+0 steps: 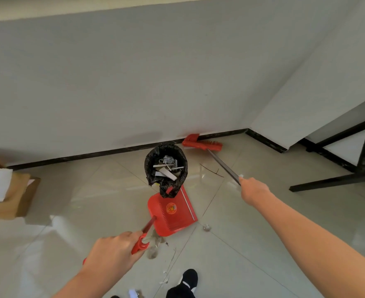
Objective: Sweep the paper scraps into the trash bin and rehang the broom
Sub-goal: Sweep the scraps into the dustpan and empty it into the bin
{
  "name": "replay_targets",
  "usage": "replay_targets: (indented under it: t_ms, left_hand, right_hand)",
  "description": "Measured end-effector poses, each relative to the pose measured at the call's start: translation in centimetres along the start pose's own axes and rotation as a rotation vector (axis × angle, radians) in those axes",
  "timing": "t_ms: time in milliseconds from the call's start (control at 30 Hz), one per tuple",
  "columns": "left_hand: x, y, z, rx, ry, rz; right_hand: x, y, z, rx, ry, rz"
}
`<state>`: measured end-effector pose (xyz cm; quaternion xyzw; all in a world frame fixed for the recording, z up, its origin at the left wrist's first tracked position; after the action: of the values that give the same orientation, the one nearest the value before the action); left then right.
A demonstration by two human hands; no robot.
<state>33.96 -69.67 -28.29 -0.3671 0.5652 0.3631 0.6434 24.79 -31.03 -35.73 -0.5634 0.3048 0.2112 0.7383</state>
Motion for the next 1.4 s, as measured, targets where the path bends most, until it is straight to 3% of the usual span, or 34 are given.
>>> replay_targets:
  t_ms: [333,533,633,933,1067,1233,1400]
  left_hand:
    - [2.0,1.6,-1.6,-0.055,-0.056,-0.132]
    - [1.0,3.1,-1.9,-0.015,0.002,-0.232]
    - [0.5,3.3,-1.9,-0.064,-0.079,-0.291]
    - [-0.3,4.1,0.8,-0.073,-0.127,-0.399]
    - [-0.3,4.0,0.6,-0.091,-0.095,-0.437]
    - [-0.8,4.2,-0.2,-0.137,-0.075,-0.437]
    - [-2.7,3.3,0.7,-0.179,-0.104,-0.484]
  right_hand:
    - [1.2,0.3,0.5,-0.024,-0.151,-0.033]
    - [2.5,-7.6,5.9,-0.045,-0.284,-0.113]
    - [4.3,-11.9,7.5,-0.036,-0.272,-0.187]
    - [2.2,-19.5,16.2,0.114,-0.052,-0.250]
    - [2.4,-19.5,16.3,0.172,0.047,-0.262]
    - [6.1,-15.7,15.8,0.343,0.543,-0.227]
    - [9.9,-12.5,15.8,0.441,0.870,-0.134]
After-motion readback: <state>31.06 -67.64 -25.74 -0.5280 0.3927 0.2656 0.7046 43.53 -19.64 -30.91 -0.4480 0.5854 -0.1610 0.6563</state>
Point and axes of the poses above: each hand's wrist, its own y-axis towards the middle knuckle, its own x-axis out of the palm, z = x × y, the point moved 4 cm from there along y, towards the middle knuckle, and after that the axes turned 3 degrees about x, right-handed, at the moved point
